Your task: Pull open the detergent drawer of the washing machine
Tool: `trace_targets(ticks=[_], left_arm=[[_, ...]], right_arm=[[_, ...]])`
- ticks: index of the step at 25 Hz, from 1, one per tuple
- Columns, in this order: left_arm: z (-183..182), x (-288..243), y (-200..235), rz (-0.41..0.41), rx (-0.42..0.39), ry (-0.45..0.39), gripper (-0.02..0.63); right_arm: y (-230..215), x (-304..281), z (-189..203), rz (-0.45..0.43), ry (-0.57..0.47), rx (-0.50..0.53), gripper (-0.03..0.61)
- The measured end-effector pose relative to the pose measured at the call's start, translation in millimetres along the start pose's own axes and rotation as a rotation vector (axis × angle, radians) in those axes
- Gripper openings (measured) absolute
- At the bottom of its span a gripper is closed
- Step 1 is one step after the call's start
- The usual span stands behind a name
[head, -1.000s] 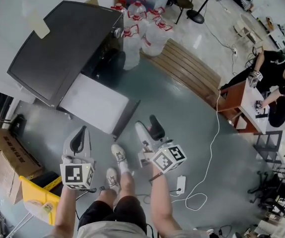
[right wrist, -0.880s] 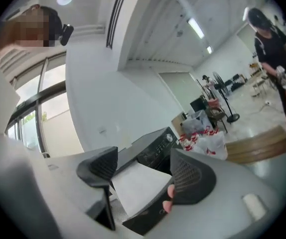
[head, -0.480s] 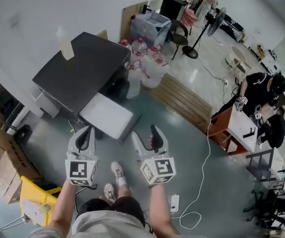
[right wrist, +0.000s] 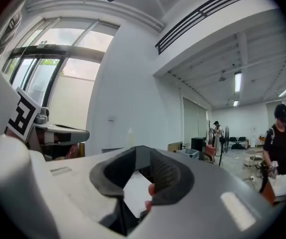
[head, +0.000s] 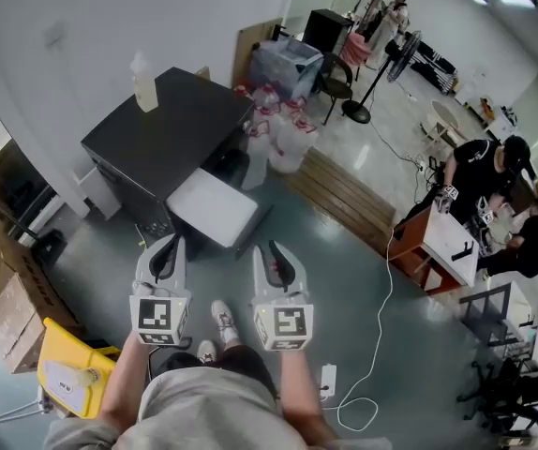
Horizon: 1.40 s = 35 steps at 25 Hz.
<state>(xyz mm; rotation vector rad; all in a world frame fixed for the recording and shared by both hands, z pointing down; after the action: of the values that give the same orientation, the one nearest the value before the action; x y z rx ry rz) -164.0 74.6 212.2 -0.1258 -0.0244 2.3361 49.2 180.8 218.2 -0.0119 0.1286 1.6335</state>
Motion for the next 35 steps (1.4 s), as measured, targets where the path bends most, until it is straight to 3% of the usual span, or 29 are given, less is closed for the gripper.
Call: trace_targets(ticks=[7,35], left_arm=[[9,33,2,-0.006,0.004,0.016,0.011],[11,39,2,-0.006,0.000,0.027,0.010]], right_arm=[[30,21,5,-0.016,0.006,0.015,0.005],[29,20,5,-0.019,-0.003,0.000,0.005]])
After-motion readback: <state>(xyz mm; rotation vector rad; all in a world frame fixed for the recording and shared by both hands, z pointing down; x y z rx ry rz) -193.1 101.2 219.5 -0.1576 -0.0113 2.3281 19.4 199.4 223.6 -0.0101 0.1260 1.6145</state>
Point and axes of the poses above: the fingertips, and each gripper's own axes: x backward along the fingers, y to its left, z out of its underside, the point moved 10 cm from there along x, backward along the fingers, and after that the axes turned 2 degrees about x, right-handed, at the moved point
